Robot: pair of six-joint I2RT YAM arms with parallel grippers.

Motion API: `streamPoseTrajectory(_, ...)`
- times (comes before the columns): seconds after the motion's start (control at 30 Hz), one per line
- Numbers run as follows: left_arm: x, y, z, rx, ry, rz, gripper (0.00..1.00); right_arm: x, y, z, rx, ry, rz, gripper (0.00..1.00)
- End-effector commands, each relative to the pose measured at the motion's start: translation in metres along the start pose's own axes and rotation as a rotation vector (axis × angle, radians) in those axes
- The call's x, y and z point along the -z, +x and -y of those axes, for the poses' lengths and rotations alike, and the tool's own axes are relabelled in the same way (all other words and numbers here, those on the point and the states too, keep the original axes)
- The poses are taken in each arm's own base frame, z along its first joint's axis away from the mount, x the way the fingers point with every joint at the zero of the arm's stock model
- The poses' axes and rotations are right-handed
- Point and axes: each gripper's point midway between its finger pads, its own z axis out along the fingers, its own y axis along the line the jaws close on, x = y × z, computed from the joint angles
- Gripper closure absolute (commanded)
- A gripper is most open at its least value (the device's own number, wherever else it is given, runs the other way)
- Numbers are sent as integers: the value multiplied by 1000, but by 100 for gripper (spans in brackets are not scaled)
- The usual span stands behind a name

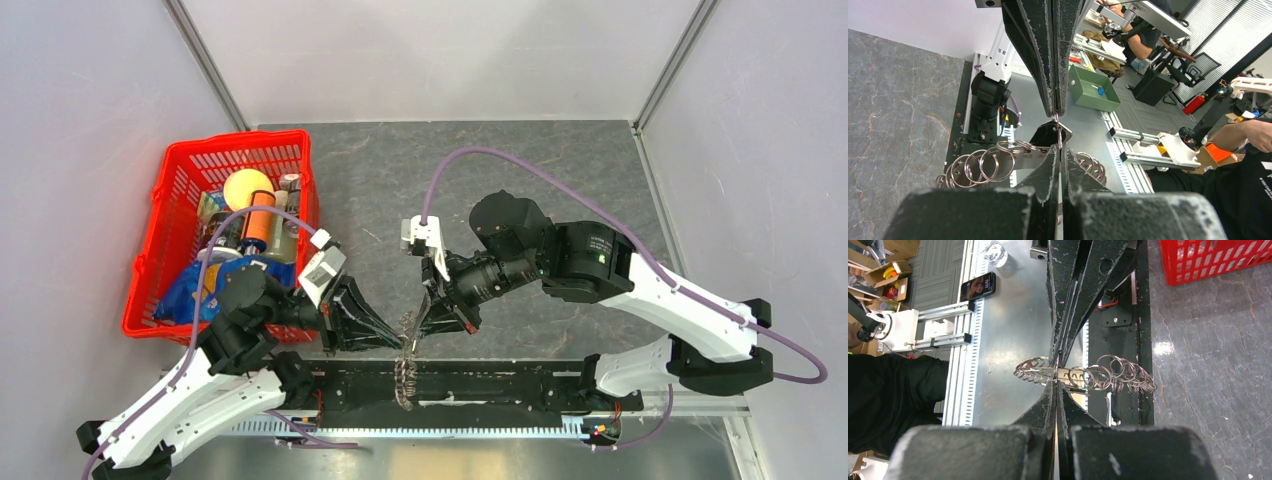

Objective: Put the keys on the keyring

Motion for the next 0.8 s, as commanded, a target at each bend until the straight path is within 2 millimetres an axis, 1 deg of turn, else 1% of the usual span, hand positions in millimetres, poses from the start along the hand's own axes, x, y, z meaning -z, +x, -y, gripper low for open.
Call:
streamPoseTrajectory(0.0,1,-11,6,-71,12,33,98,2,-15,-7,27,-31,46,100)
streamPoseTrajectory(0.77,0,-12,5,-70,7,33,98,5,-16,-13,29,-49,52,100)
